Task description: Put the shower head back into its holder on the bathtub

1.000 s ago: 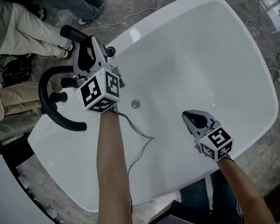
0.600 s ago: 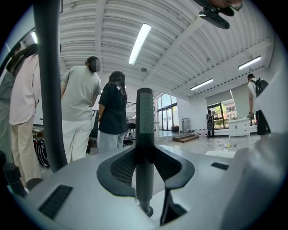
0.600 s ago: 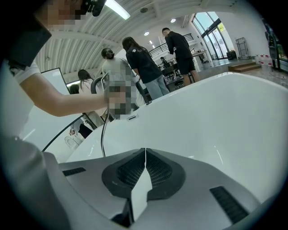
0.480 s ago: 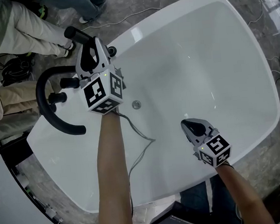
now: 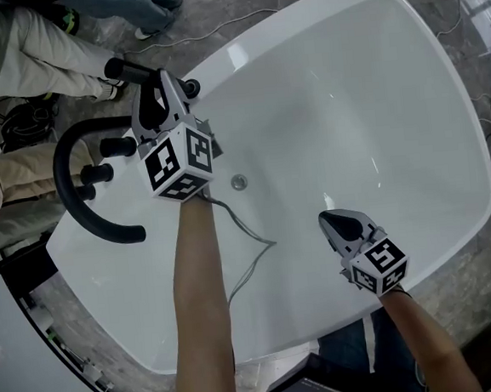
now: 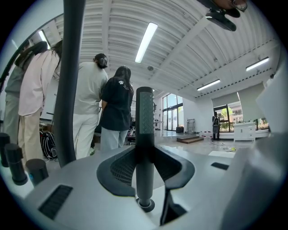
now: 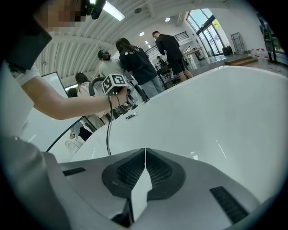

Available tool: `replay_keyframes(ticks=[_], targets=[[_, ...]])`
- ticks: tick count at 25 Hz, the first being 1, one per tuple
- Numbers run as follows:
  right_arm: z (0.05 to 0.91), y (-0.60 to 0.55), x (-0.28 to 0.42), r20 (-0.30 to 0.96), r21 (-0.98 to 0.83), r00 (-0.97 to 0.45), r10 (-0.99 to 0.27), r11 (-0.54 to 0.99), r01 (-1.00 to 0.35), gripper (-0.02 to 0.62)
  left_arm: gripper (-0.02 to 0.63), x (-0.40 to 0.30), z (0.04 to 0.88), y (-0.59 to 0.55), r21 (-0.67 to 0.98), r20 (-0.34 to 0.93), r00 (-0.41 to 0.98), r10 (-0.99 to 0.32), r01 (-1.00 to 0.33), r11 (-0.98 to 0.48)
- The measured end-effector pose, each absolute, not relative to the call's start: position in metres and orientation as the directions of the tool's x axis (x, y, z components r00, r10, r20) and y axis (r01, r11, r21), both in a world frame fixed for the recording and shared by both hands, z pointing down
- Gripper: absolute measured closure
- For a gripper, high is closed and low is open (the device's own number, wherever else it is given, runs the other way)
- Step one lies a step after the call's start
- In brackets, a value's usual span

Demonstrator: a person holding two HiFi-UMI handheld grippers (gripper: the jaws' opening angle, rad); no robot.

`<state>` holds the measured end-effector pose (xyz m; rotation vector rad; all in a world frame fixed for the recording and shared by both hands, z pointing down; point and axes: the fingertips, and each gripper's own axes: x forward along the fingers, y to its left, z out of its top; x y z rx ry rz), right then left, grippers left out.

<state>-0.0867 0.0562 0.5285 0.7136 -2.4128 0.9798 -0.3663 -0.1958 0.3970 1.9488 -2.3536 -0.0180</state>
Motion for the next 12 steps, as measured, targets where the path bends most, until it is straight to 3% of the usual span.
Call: replay_keyframes(ticks=[12], targets=[[0.5348,0.0616,-0.0836,0.566,-0.508,-0.771,-0.292,0.613,-0.605,0.588,0.486,-0.3658,0.4077,-0.201,0.064,0.075,-0.179,-0.981,-0.981,0.184]])
